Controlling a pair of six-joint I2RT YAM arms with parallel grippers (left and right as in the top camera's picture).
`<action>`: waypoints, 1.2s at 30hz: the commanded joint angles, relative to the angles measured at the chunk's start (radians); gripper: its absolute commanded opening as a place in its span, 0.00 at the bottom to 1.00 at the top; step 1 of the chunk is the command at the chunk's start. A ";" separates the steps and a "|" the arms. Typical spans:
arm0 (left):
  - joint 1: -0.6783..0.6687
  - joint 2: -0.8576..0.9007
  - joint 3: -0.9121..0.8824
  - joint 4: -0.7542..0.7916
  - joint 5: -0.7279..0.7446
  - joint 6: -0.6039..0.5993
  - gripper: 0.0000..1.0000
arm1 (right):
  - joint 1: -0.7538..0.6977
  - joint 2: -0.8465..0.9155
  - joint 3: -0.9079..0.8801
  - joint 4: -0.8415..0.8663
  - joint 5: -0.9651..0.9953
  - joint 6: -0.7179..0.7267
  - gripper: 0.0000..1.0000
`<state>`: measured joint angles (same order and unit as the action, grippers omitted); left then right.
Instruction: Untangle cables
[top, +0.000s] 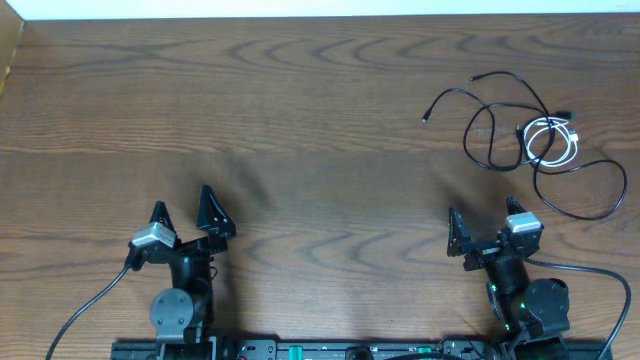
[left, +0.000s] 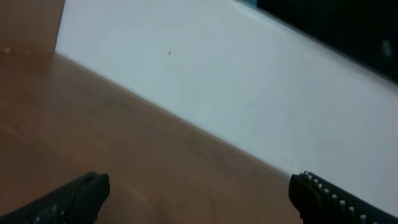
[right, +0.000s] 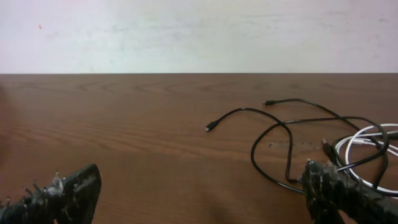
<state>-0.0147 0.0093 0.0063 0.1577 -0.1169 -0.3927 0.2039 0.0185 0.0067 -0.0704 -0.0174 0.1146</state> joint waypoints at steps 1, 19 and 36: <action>0.002 -0.008 -0.002 -0.106 0.012 0.003 0.98 | -0.008 -0.002 -0.001 -0.005 0.011 0.008 0.99; 0.003 -0.005 -0.002 -0.222 0.012 0.041 0.98 | -0.008 -0.002 -0.001 -0.005 0.011 0.008 0.99; 0.003 -0.005 -0.002 -0.222 0.012 0.041 0.98 | -0.008 -0.002 -0.001 -0.005 0.011 0.008 0.99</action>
<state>-0.0147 0.0101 0.0185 -0.0185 -0.0914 -0.3656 0.2039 0.0185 0.0067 -0.0704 -0.0170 0.1146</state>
